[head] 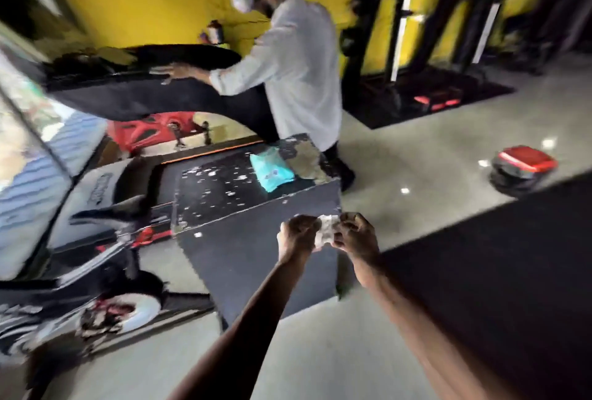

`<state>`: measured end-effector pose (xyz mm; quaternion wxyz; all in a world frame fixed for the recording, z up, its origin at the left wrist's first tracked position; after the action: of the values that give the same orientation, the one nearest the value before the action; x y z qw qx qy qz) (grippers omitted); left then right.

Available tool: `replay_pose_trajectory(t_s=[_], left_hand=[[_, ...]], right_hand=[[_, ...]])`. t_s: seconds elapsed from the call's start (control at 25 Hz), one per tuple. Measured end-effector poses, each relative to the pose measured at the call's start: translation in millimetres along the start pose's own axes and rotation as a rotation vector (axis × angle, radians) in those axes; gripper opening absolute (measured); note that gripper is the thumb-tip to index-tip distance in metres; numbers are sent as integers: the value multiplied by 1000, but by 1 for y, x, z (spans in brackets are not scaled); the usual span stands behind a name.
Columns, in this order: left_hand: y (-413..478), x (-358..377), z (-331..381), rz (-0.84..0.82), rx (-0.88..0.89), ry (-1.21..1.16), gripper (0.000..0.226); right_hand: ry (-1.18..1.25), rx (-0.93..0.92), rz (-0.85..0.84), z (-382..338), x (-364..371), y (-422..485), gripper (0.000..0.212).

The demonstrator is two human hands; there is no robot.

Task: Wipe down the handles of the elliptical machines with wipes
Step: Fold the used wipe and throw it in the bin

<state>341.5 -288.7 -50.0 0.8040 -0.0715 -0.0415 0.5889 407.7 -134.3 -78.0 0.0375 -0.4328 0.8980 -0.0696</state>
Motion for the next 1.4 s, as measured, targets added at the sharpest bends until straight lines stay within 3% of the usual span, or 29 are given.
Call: replay_pose_trajectory(t_s=[0.16,0.24,0.36,0.52,0.6,0.8,1.4], left_hand=[[7,155,-17,-255,-25,85,18],[2,237,-24,-373,-58,66,5],[11,350,-33,-465,-104,107,21],[32,474,-29,-557,-139,144,15],[48,524,-21,-589,-134,150,3],[115,634,-21,-662,-129,171,5],[470,997,18,-768,-261,96,19]], right_hand=[[24,24,271,16,-147,11,8],[38,29,380,21,-221,18,17],[-35,29,548,29,-329,45,37],[-39,53,643,37,-439,98,16],[-44,83,652,31,-477,127,14],[-69,129,689,15,-543,216,11],[-39,225,819,-32,-753,657,11]])
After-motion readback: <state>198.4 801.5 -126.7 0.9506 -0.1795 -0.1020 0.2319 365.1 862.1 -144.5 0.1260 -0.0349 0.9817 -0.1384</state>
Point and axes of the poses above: each hand's wrist, its own y-axis towards the middle knuckle, its own x-axis out of the palm, z = x × y, the point moved 9 cm from there along y, towards the middle knuckle, and after that the axes turned 7 degrees about -y, right-handed, at the moved point
